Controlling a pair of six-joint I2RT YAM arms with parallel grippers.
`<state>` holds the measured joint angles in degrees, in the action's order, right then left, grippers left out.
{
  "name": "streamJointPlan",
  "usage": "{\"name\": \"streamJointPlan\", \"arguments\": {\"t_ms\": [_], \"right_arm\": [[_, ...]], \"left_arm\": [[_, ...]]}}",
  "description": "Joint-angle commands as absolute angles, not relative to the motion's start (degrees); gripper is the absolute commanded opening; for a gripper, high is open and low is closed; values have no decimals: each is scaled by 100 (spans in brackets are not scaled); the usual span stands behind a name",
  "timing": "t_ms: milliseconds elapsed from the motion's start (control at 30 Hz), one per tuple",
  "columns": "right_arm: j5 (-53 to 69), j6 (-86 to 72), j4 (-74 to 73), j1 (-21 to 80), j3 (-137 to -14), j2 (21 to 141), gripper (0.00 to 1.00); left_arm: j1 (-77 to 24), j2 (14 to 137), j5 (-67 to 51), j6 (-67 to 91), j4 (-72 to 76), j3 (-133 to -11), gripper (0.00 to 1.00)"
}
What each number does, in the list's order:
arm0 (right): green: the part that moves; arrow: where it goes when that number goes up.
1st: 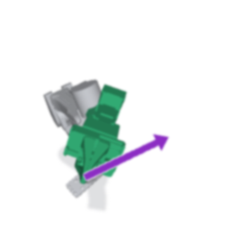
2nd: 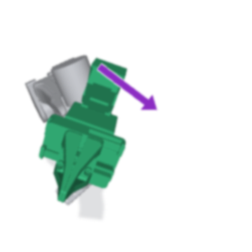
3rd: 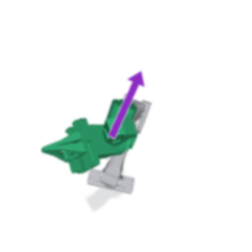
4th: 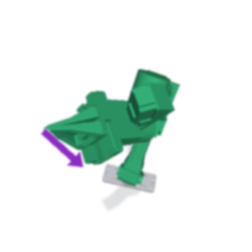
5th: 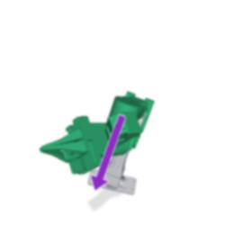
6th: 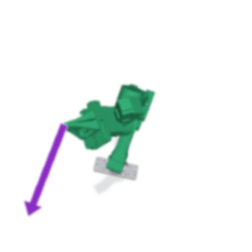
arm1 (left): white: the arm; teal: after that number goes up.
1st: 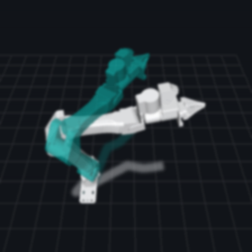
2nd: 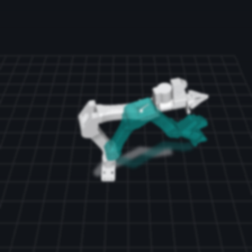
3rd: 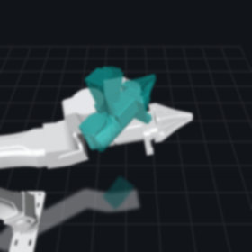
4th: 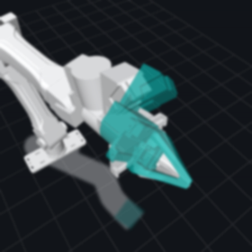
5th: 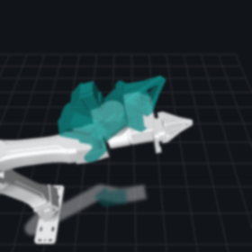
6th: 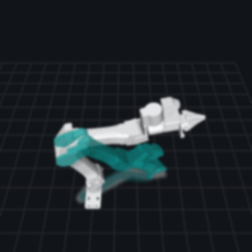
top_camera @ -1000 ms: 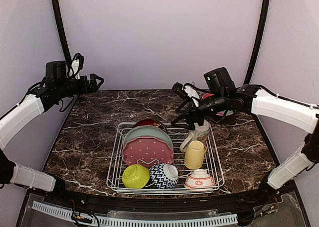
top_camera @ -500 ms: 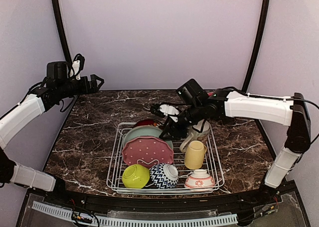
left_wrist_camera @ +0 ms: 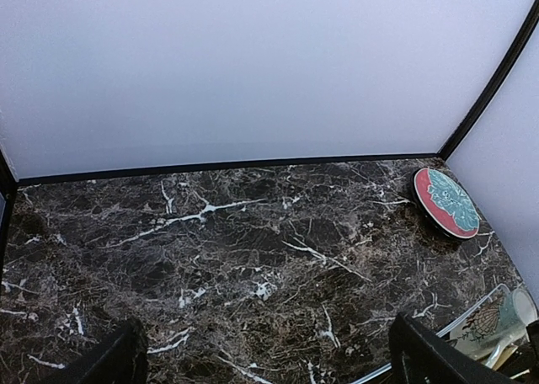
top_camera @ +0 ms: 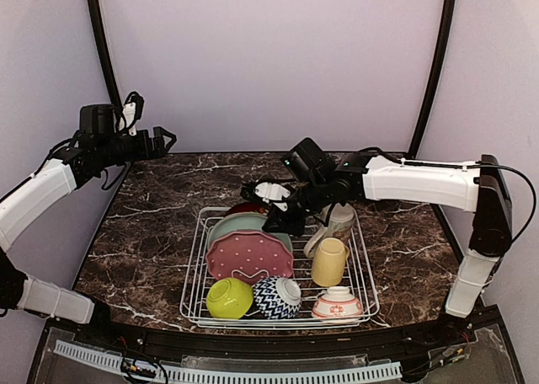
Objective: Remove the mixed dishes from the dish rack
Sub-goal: Grab the plate from the dish rack.
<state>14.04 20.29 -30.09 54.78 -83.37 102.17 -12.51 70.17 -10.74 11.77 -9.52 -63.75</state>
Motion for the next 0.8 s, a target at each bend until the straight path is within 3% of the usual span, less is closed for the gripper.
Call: {"name": "streamJointPlan", "arguments": {"t_ms": [0, 167, 767], "right_arm": [[1313, 2141, -3063, 5575, -8561, 10321, 10], [1351, 2149, -3146, 5628, -8589, 10188, 0], [540, 1907, -2778, 5794, -8397, 9030, 0]], "left_arm": [[-1274, 7012, -1164, 1184, -1003, -6511, 99], [-1275, 7031, -1193, 1203, -995, -6504, 99], [-1281, 7071, -1239, 1239, -975, -6496, 99]]}}
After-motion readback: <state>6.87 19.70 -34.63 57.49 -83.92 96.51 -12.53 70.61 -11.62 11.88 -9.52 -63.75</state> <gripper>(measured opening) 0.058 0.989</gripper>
